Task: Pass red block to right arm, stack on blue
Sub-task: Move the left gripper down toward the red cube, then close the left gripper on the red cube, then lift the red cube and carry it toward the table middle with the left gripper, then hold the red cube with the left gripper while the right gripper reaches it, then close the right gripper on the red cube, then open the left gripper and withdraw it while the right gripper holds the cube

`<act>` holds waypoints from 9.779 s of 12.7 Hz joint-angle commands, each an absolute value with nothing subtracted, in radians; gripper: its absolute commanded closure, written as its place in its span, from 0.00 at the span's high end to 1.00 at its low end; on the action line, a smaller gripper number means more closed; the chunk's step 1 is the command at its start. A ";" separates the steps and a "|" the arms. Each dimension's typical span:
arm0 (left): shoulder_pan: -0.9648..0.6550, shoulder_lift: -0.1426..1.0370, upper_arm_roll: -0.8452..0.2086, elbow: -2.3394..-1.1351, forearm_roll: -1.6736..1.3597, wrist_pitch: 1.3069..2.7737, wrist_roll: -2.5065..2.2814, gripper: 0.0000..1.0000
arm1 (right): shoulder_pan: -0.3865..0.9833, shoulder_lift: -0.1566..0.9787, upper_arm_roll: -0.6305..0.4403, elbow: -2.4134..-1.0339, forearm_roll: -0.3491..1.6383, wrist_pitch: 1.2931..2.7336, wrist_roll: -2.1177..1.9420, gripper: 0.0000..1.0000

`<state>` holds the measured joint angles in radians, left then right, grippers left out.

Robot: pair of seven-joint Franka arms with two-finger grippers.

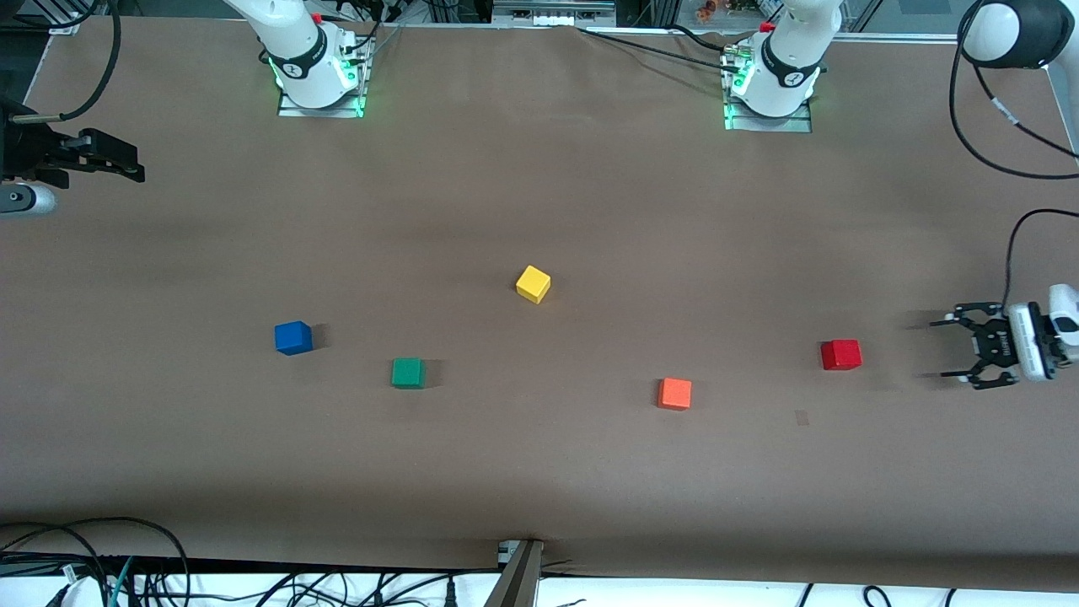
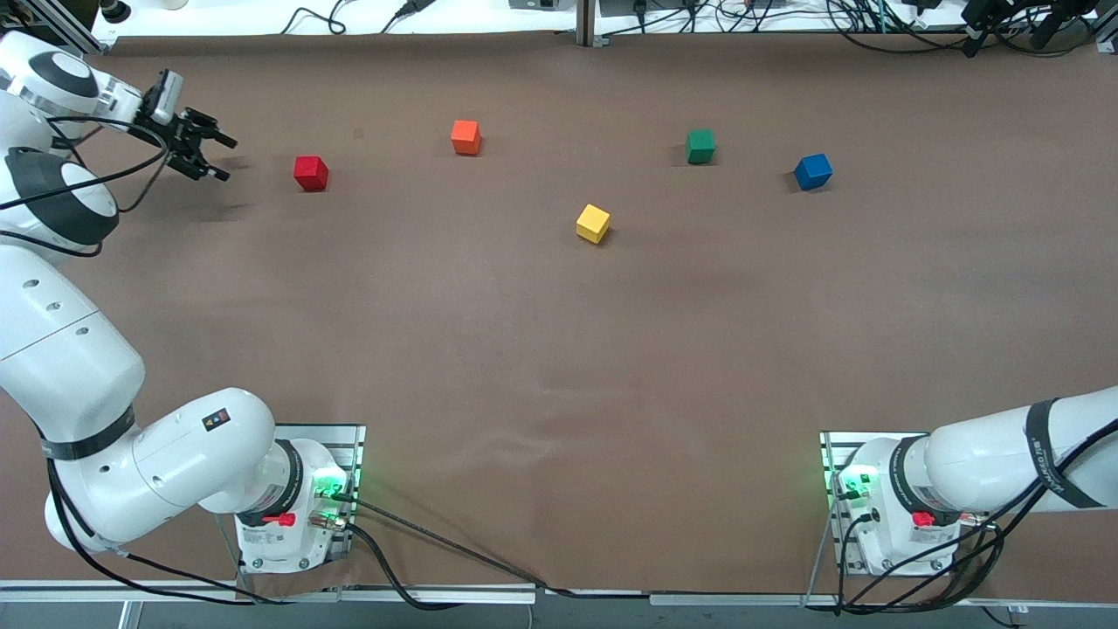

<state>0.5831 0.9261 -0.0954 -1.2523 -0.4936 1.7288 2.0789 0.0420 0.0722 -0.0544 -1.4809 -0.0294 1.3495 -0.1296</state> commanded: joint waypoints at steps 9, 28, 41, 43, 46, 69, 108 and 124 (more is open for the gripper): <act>0.569 1.106 -0.149 -1.204 -0.773 1.600 2.338 1.00 | 0.038 0.072 -0.055 -1.479 -0.025 1.351 -0.133 1.00; 0.574 1.152 -0.150 -1.201 -0.816 1.563 2.477 0.00 | 0.038 0.078 -0.060 -1.479 -0.021 1.351 -0.135 1.00; 0.188 1.141 -0.232 -1.255 -1.213 1.382 2.436 0.00 | 0.038 0.083 -0.061 -1.479 -0.018 1.351 -0.135 1.00; 0.126 1.144 -0.264 -1.262 -1.332 1.385 2.434 0.00 | 0.038 0.083 -0.061 -1.479 -0.018 1.351 -0.133 1.00; 0.020 1.137 -0.281 -1.266 -1.527 1.394 2.430 0.00 | 0.038 0.083 -0.061 -1.479 -0.018 1.351 -0.133 1.00; -0.113 0.997 -0.805 -1.261 -1.697 2.470 2.267 0.00 | 0.064 0.299 -0.058 -1.480 0.716 1.411 -0.135 1.00; -0.149 0.999 -0.798 -1.259 -1.695 2.491 2.249 0.00 | 0.301 0.586 -0.048 -1.316 1.000 1.750 0.055 0.00; 0.101 1.008 -0.658 -1.330 -1.467 2.127 2.250 1.00 | 0.261 0.574 -0.060 -1.279 0.645 1.750 0.051 0.00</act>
<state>0.0624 1.0198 -0.6935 -1.3050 -1.5022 2.2239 2.2436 0.2743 0.5814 -0.0631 -1.2930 0.6974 1.7727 0.0517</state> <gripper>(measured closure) 0.000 0.441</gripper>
